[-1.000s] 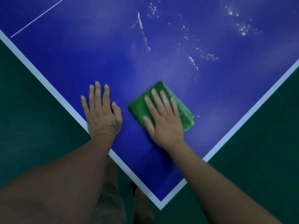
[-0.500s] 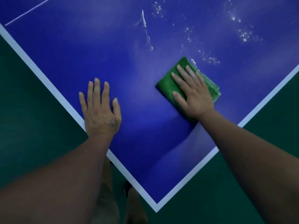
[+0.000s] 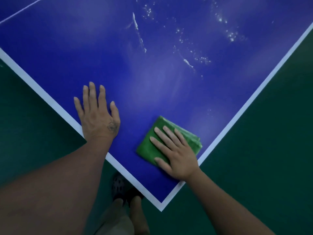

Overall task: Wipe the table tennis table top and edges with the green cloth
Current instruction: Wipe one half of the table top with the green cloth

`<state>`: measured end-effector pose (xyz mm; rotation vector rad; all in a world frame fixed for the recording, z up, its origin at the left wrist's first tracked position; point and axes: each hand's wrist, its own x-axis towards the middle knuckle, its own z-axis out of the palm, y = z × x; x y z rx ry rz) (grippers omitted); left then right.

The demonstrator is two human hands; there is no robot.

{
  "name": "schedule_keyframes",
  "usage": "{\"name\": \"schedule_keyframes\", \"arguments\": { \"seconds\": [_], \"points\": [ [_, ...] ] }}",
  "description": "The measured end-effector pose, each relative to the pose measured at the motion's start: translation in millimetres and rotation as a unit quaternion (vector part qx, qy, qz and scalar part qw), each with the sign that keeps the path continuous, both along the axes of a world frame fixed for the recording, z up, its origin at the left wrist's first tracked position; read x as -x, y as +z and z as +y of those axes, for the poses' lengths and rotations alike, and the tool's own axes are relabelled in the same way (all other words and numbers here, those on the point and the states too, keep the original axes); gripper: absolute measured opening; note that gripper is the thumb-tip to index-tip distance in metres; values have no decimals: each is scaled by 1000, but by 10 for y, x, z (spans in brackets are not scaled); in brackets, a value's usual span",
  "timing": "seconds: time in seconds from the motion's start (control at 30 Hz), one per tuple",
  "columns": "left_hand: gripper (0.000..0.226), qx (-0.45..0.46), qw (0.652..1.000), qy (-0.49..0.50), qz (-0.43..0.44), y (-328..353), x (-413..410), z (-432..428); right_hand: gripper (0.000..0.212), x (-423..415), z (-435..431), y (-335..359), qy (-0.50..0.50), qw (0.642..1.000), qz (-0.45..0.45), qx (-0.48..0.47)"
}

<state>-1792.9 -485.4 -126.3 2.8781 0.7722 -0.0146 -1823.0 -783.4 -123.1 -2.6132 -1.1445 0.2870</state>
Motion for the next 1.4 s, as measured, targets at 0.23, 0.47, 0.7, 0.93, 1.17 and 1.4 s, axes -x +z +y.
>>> {"name": "schedule_keyframes", "arguments": {
  "seconds": [0.23,0.47,0.7,0.93,1.17,1.4],
  "points": [
    [68,-4,1000,-3,-4,1,-4,-5,66,-1050,-868,80,117,992,-12,54],
    [68,-7,1000,-10,-1,-42,14,29,39,-876,-278,44,-65,996,-38,-36],
    [67,1,1000,-8,0,-9,14,17,40,330,-244,211,-150,987,27,-53],
    [66,-3,1000,-5,7,28,11,3,77,189,-271,155,-349,936,3,43],
    [65,-3,1000,-6,-21,-40,5,-2,80,-437,-545,-86,-213,974,-45,69],
    [62,-10,999,22,-31,1,32,-133,81,-1689,-507,-121,-206,976,-61,17]
  ]
}}
